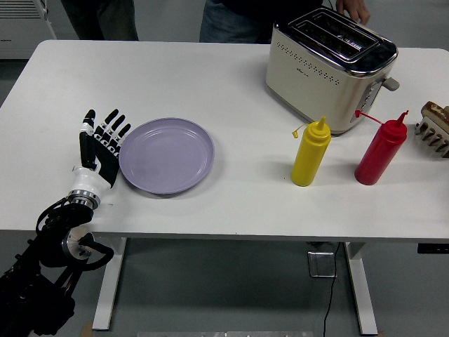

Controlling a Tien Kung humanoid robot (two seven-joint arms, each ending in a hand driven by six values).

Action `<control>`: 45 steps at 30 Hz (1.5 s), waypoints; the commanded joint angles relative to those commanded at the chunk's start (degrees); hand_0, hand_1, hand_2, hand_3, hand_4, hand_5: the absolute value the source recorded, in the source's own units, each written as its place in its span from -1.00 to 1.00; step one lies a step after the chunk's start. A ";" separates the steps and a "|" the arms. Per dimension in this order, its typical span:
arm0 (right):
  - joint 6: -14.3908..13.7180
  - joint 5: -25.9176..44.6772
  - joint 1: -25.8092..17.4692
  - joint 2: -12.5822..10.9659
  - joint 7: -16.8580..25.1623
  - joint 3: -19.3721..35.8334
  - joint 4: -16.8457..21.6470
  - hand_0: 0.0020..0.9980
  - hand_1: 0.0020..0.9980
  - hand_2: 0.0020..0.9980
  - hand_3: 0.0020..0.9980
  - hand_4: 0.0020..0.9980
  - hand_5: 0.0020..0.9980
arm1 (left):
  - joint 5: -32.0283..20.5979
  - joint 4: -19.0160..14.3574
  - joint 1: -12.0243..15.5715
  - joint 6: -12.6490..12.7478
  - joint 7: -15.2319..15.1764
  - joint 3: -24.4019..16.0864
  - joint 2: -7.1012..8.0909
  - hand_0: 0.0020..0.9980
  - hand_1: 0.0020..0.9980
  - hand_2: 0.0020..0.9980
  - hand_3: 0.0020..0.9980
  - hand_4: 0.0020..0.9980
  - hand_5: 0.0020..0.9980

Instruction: Push plate across desktop,pick up the break from the machine,place the break in the plate

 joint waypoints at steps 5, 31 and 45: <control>0.01 -0.01 0.02 0.05 0.02 -0.28 -0.04 0.62 0.58 0.59 0.59 -0.14 -0.15 | -1.08 0.25 -1.03 -0.27 -0.08 2.67 -0.57 0.82 0.84 0.86 0.75 0.36 1.00; -0.01 -0.01 0.00 -0.01 0.03 -1.09 -0.08 0.63 0.59 0.59 0.59 -0.14 -0.15 | -6.67 0.44 -3.99 -2.62 0.04 11.55 -2.10 0.81 0.82 0.84 0.74 0.37 1.00; -0.01 -0.07 0.12 0.09 0.06 -1.02 -0.06 0.62 0.59 0.59 0.59 -0.14 -0.15 | -4.71 -0.64 -3.29 -1.93 0.50 9.05 -2.20 0.80 0.80 0.83 0.73 0.37 1.00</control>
